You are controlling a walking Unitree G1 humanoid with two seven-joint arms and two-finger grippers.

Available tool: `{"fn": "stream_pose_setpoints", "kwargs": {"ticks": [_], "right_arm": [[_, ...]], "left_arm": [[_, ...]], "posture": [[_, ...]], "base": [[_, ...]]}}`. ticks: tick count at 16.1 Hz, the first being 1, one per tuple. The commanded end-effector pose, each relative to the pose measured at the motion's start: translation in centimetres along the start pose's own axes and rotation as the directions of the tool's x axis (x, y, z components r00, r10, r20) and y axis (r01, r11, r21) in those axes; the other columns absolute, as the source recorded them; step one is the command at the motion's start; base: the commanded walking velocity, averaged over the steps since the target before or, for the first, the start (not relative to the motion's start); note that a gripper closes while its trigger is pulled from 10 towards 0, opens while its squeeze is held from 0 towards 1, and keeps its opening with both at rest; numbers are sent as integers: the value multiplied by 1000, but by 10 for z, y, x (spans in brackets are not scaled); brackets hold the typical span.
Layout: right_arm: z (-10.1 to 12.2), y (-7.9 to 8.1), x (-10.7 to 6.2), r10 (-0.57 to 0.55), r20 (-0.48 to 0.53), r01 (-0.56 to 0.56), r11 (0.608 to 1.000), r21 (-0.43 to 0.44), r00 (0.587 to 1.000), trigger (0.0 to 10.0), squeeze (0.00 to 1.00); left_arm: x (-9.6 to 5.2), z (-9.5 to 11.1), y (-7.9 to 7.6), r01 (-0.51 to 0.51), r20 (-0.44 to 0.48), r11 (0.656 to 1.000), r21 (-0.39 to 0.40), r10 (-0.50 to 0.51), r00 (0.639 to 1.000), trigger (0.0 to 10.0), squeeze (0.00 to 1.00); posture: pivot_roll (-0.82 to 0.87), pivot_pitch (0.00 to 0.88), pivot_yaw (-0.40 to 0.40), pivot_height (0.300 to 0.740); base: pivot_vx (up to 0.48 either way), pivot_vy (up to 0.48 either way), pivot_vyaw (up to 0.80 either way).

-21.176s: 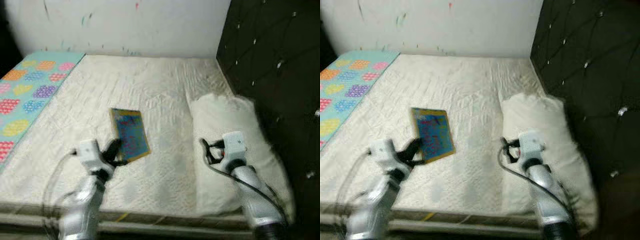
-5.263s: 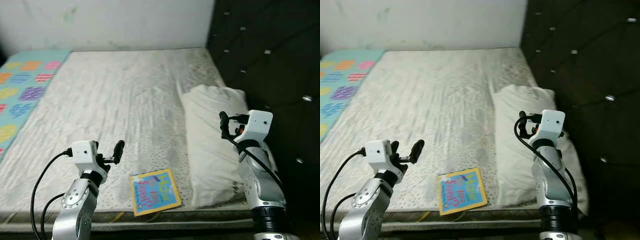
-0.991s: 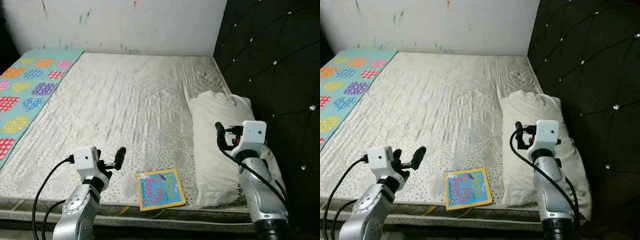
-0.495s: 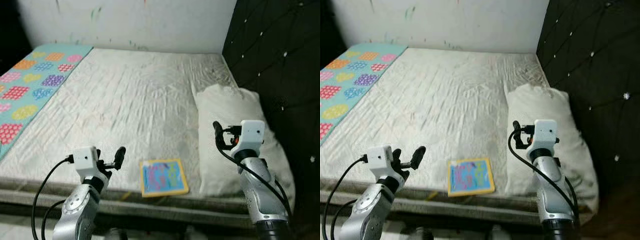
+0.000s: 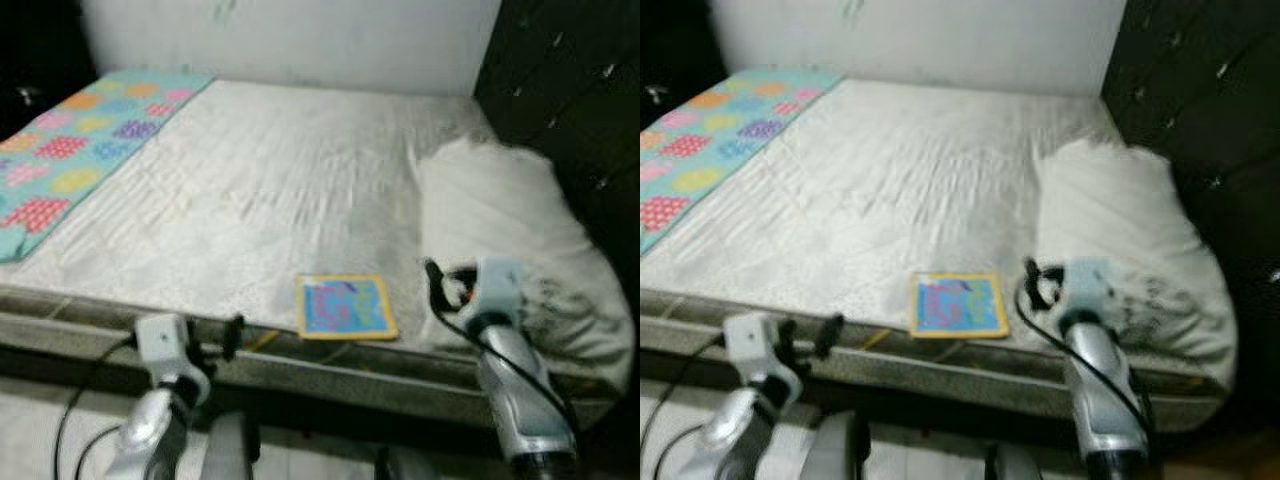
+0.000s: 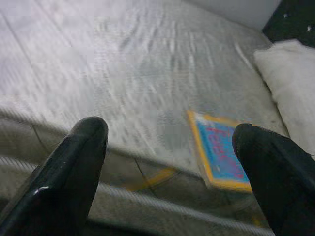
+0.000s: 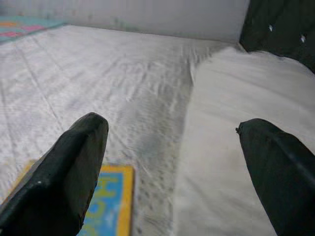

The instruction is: Clean up the room

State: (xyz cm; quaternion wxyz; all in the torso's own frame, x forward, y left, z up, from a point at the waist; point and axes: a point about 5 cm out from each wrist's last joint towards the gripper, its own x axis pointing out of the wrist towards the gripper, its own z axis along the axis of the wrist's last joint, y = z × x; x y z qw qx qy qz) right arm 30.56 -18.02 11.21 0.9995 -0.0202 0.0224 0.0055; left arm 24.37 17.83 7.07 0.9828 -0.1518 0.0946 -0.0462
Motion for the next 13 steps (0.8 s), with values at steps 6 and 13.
{"fn": "stream_pose_setpoints", "kwargs": {"ticks": [6,13], "right_arm": [[4,-5,-1,-11,25,12,1000,-15,1000,10000,0],[4,-5,0,-14,26,15,1000,-18,1000,10000,0]], "left_arm": [[1,7,-9,61,30,998,3,-61,998,10000,0],[2,5,-9,50,14,999,-10,-50,999,10000,0]], "posture": [[-145,0,-1,600],[-144,0,-2,600]], "base": [[431,0,0],[35,0,0]]}}
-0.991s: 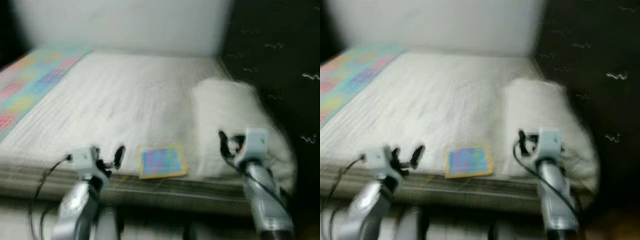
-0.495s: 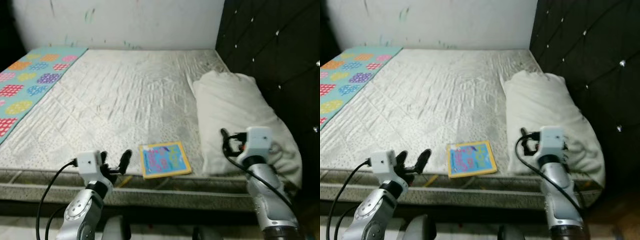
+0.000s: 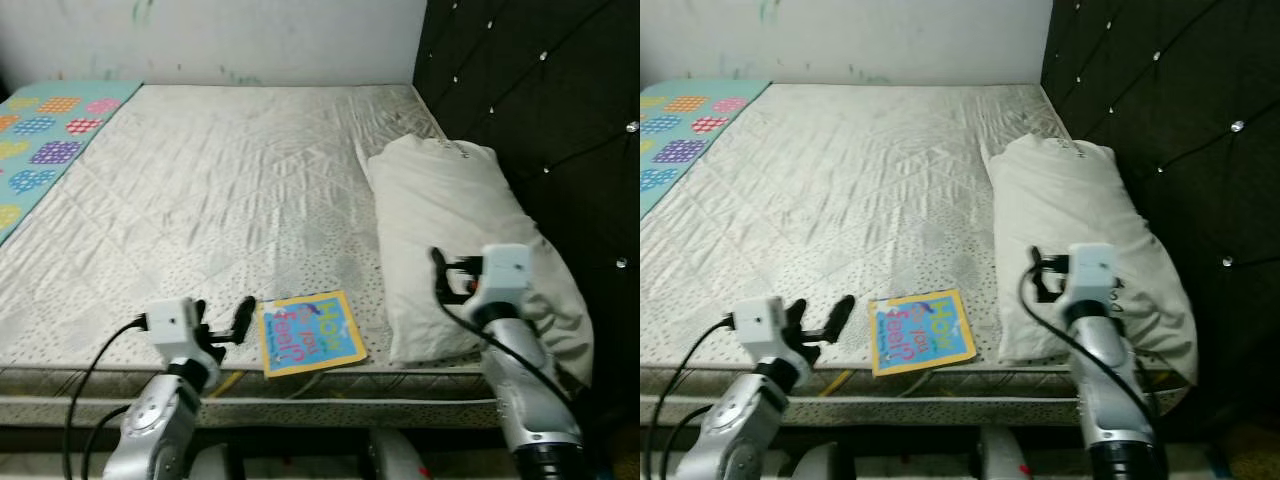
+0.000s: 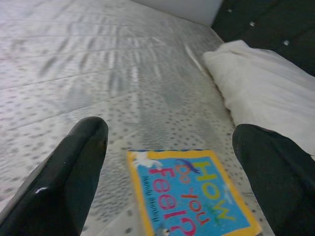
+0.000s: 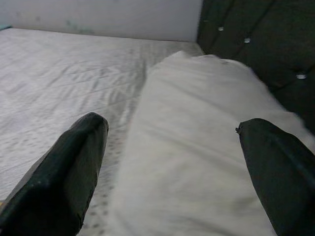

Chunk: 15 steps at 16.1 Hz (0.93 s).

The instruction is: Clean up the room

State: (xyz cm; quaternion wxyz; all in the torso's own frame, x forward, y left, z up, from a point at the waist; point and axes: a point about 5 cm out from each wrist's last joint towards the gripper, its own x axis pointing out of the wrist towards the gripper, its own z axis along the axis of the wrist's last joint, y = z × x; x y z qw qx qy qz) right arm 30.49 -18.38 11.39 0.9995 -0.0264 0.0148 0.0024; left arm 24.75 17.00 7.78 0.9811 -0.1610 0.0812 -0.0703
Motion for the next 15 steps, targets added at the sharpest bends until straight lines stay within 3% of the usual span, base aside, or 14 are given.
{"fn": "stream_pose_setpoints", "kwargs": {"ticks": [1,5,7,9,11,15], "right_arm": [[3,-2,0,-8,10,9,1000,-7,1000,10000,0],[1,-5,-1,-11,3,11,1000,-10,1000,10000,0],[-4,-3,-3,13,-40,-14,999,-33,999,10000,0],[-14,-5,-10,32,-117,-46,992,-117,993,10000,0],[-13,-12,-16,21,-126,-37,992,-120,992,10000,0],[-13,-12,-16,21,-126,-37,992,-120,992,10000,0]], "left_arm": [[-1,-1,1,-11,-12,1000,-6,11,1000,10000,0],[7,-10,-1,-28,-69,999,-30,26,997,10000,0],[19,-30,8,-110,-183,993,-42,101,978,10000,0],[29,-42,11,-169,-215,977,-129,139,967,10000,0],[32,-51,13,-213,-263,965,-152,168,950,10000,0],[32,-51,13,-213,-263,965,-152,168,950,10000,0]], "posture": [[-145,0,-2,600],[-150,0,-10,600],[-157,0,-26,600],[-195,31,-34,600],[-218,52,-36,600],[-218,52,-36,600]], "base": [[0,0,0],[0,0,0],[0,0,0],[0,0,0],[0,0,0],[0,0,0]]}}
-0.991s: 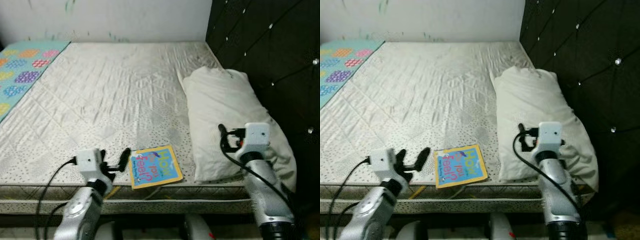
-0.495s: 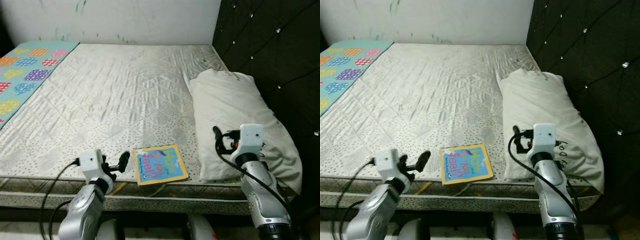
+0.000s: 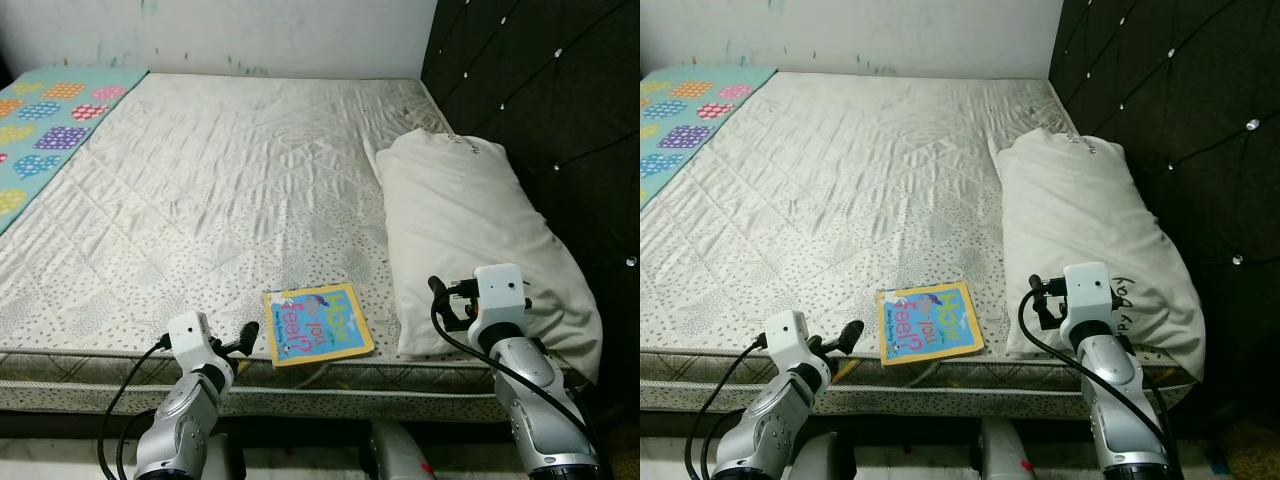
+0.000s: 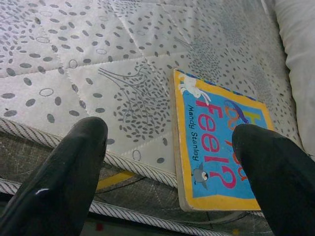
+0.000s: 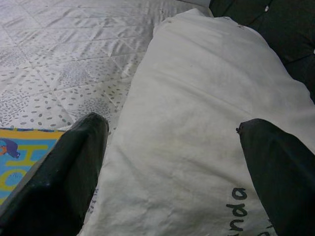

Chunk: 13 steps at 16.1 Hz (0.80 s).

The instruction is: Clean up the room

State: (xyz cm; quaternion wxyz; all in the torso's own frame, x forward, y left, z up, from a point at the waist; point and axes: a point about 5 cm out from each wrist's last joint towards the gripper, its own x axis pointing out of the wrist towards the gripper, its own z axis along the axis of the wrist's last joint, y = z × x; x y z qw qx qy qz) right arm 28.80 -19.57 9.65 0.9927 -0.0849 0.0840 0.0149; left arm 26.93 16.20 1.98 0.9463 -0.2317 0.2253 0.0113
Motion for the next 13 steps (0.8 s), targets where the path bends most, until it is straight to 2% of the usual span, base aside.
{"fn": "stream_pose_setpoints", "kwargs": {"ticks": [1,12,13], "right_arm": [[5,-1,0,1,13,-1,1000,-6,1000,10000,0],[5,-1,0,1,13,-1,1000,-6,1000,10000,0],[5,-4,-4,-3,6,3,1000,-7,1000,10000,0]], "left_arm": [[1,2,-1,-4,3,1000,3,4,1000,10000,0],[1,2,-1,-4,3,1000,3,4,1000,10000,0],[6,-3,1,-25,-23,1000,-11,25,999,10000,0]], "posture": [[-218,52,-36,600],[-218,52,-36,600],[-234,68,-40,600]], "base": [[0,0,0],[0,0,0],[0,0,0]]}}
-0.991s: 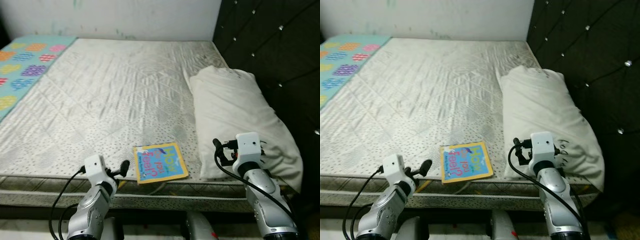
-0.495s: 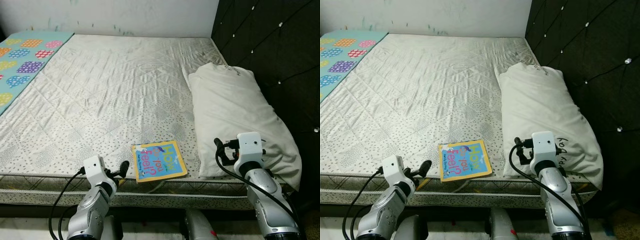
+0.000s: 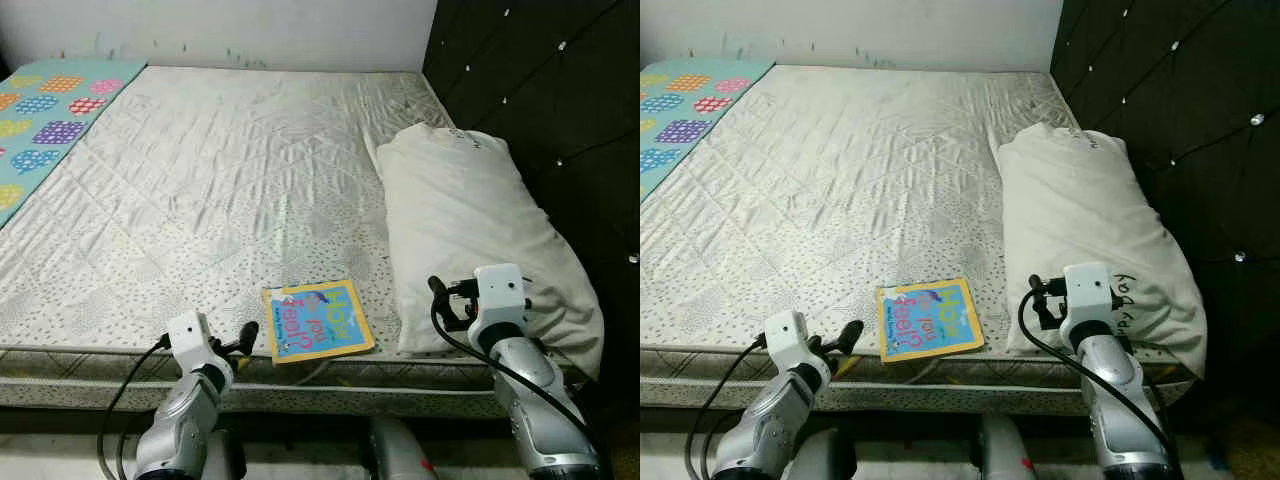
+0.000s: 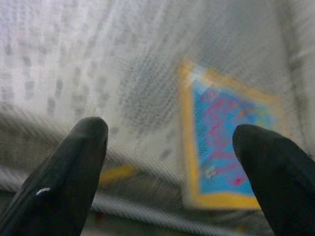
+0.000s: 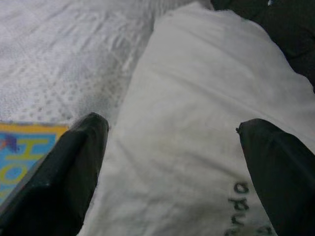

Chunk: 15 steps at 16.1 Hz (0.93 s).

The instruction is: Clean up the room

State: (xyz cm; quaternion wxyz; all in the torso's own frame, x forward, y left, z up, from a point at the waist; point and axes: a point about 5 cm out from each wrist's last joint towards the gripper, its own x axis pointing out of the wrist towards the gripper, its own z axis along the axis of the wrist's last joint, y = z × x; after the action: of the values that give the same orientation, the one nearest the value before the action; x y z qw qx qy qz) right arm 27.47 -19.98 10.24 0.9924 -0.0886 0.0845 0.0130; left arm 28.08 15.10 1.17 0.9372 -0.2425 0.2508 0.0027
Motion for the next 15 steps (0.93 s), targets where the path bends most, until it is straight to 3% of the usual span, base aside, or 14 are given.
{"fn": "stream_pose_setpoints", "kwargs": {"ticks": [1,3,7,12,15], "right_arm": [[4,-3,-21,10,-22,-10,1000,4,1000,10000,0],[5,-4,-35,20,-35,-20,1000,5,999,10000,0],[6,1,-40,50,-40,-49,999,17,998,10000,0],[9,3,-50,70,-65,-68,997,30,995,10000,0],[9,5,-50,86,-68,-83,996,41,994,10000,0]], "left_arm": [[8,-41,-12,34,-196,999,-7,-35,980,10000,0],[9,-62,-26,88,-309,996,-11,-87,947,10000,0],[9,-68,-26,92,-342,996,-5,-89,936,10000,0],[17,-58,-31,92,-294,996,-2,-88,952,10000,0],[19,-52,-32,89,-263,996,-5,-88,961,10000,0]], "posture": [[-350,179,-51,600],[-354,179,-54,600],[-365,187,-58,600],[-368,201,-57,560],[-364,202,-57,560]], "base": [[0,0,0],[0,0,0],[0,0,0],[0,0,0],[0,0,0]]}}
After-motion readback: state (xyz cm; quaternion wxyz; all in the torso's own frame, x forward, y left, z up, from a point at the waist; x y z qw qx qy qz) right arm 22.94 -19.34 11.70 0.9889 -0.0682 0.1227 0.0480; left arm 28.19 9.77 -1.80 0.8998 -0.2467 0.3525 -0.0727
